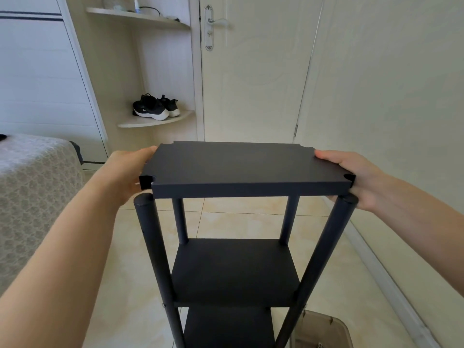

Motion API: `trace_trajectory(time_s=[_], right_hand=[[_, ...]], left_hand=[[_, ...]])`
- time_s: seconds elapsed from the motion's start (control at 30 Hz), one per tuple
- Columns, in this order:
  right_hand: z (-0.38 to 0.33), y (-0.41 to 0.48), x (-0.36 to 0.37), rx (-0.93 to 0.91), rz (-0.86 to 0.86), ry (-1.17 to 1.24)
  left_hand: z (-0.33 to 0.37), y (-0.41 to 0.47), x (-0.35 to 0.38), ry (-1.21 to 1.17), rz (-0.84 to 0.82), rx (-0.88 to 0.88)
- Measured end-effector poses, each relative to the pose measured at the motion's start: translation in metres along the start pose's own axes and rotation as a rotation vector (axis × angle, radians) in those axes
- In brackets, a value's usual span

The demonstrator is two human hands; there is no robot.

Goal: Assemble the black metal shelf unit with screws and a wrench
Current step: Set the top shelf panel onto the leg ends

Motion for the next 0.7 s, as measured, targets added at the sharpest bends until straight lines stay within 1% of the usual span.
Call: trace_trajectory(time_s=[0.03, 0.07, 0.17, 0.23, 0.37, 0.43, 0.7], right_hand=[[0.001, -0.001, 0.000, 0.004, 0.002, 0.006], [0.002, -0.001, 0.000, 0.006, 0.005, 0.010], [0.003, 0.000, 0.000, 0.004, 0.006, 0.006], [0.004, 0.000, 0.001, 0.007, -0.009, 0.002], [0.004, -0.001, 0.003, 0.010, -0.020, -0.011], [0.004, -0.002, 0.004, 0.009, -0.020, 0.001], [0.003, -0.001, 0.005, 0.041, -0.002, 0.055]], left_hand=[[0.001, 0.001, 0.000, 0.011, -0.006, 0.003], [0.001, 0.001, 0.001, 0.012, -0.046, -0.023], [0.005, -0.004, 0.010, -0.039, -0.197, -0.157], [0.009, -0.003, 0.010, -0.013, -0.254, -0.222], [0.017, 0.006, 0.010, 0.149, -0.305, -0.224], [0.020, 0.007, 0.012, 0.186, -0.309, -0.224], [0.019, 0.009, 0.005, 0.086, -0.367, -0.283]])
Point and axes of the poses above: each hand's wrist, its own y-axis towards the middle knuckle, its own x-axis out of the palm, z = x × y, the point moved 6 cm from there along y, towards the middle knuckle
